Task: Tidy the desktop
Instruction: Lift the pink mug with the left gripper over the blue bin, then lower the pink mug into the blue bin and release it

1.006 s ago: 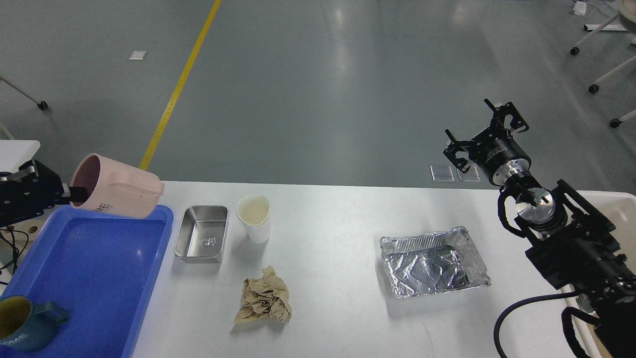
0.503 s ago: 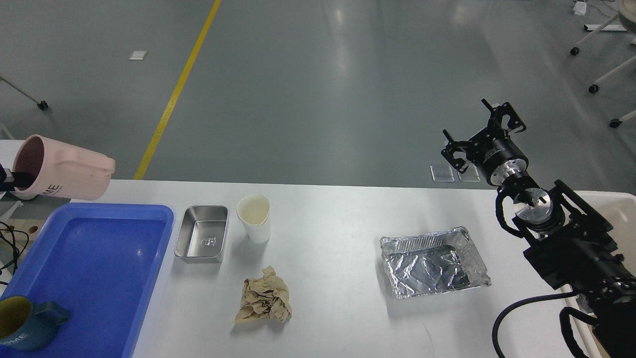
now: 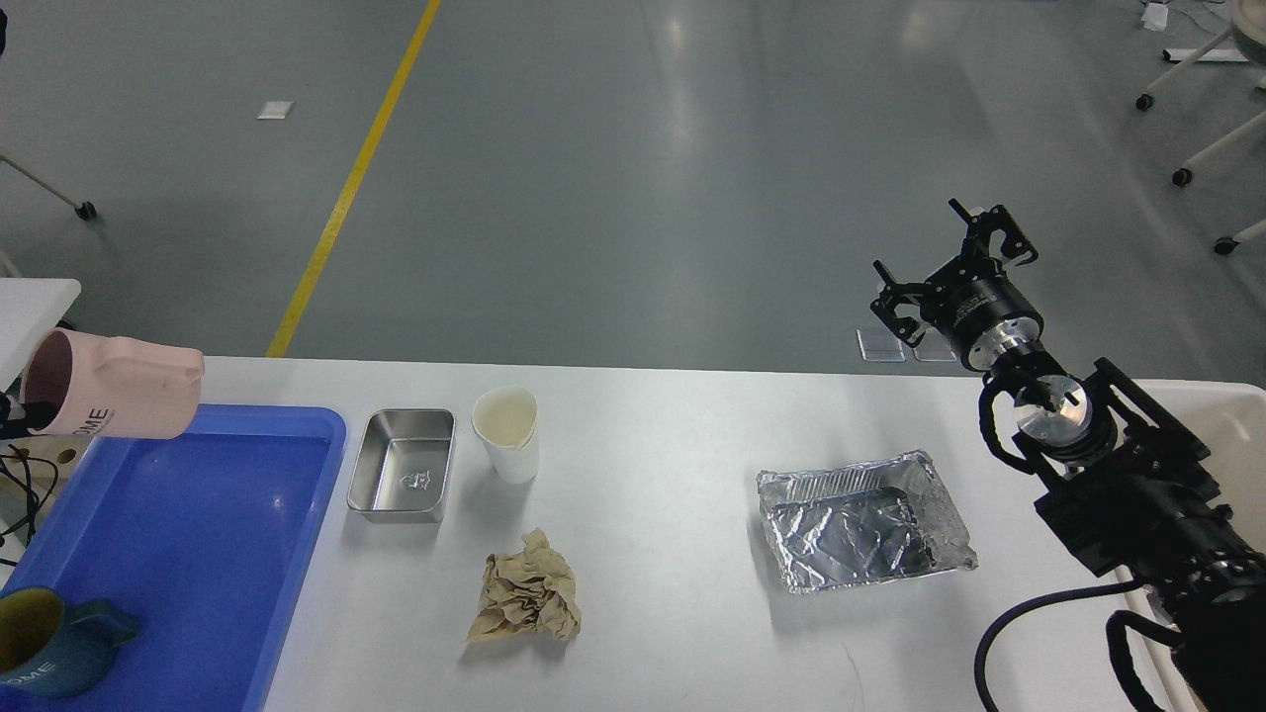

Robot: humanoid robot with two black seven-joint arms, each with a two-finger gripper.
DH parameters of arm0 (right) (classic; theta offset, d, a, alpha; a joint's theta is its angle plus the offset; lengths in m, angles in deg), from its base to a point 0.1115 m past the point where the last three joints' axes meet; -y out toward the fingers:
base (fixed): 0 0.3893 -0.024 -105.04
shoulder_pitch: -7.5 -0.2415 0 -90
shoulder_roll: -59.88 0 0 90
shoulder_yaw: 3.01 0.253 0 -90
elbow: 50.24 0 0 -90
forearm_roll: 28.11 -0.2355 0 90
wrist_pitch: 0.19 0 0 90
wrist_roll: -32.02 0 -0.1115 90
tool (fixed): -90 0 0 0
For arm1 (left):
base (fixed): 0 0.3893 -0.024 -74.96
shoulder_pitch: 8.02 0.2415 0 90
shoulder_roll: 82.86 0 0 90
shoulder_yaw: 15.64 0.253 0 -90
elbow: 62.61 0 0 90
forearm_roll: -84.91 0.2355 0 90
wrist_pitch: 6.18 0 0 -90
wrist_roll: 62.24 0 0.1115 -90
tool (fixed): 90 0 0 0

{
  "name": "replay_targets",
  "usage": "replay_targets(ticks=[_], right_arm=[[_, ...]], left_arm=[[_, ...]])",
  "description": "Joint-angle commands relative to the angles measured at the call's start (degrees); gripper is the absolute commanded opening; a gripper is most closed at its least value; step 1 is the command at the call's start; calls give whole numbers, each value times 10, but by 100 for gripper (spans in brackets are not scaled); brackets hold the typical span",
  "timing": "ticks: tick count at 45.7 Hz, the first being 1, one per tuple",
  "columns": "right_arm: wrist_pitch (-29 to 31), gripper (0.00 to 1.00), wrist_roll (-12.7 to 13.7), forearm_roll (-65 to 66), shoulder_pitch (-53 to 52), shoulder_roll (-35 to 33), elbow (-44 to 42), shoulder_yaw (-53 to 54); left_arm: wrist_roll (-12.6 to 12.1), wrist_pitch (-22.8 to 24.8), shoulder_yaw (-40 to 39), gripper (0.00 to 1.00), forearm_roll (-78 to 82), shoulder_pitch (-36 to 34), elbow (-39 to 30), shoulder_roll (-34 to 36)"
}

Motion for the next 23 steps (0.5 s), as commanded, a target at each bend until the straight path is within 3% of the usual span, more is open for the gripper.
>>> replay_targets(ticks=[1, 23], right_arm=[[0, 100, 0, 0, 0, 1, 0, 0], [0, 100, -1, 0, 0, 1, 0, 0]], left_arm=[[4, 2, 15, 0, 6, 8, 40, -29], [3, 0, 17, 0, 64, 63, 64, -79]])
